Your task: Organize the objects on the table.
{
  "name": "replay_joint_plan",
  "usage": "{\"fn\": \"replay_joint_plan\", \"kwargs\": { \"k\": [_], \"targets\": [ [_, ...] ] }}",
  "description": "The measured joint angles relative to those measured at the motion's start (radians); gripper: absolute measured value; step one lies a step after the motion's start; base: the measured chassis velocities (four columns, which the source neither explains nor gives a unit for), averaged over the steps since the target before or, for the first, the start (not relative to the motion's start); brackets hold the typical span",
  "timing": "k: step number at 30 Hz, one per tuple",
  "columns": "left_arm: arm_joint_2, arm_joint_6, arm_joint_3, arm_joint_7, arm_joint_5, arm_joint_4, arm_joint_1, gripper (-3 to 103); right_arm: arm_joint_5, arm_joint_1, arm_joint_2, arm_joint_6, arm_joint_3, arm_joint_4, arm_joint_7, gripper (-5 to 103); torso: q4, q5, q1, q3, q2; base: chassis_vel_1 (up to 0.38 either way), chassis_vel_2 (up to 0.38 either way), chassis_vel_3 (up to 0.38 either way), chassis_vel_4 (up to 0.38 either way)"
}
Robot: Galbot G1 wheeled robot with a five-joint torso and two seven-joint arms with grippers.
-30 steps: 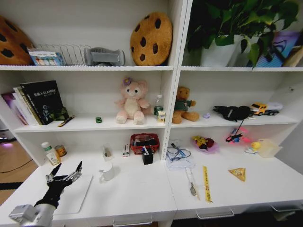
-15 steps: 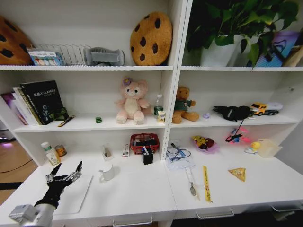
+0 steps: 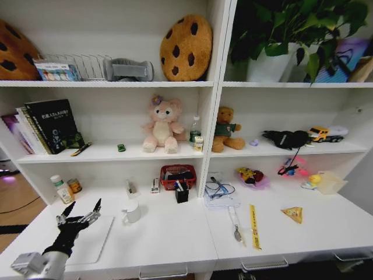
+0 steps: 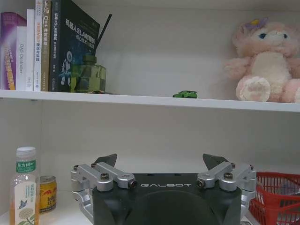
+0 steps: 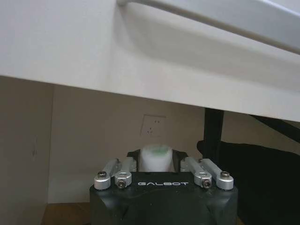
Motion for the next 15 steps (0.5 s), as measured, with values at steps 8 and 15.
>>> {"fn": "replay_joint_plan", "kwargs": {
  "k": [8,15],
  "targets": [
    [0.000,0.000,0.000,0.000,0.000,0.000,0.000,100,-0.010,-0.019,0.006,-0.006,-0.007,0.001,-0.005,63,-0.0001,-0.0001,0.000,0.000,0.000,0.000,0.000,0.000,0.000],
    [0.000,0.000,0.000,0.000,0.000,0.000,0.000,100,-0.042,-0.122,0.034,0.009,-0.005,0.087,0.000,90,0.0000,-0.0001,0.000,0.000,0.000,0.000,0.000,0.000,0.000]
  ]
}}
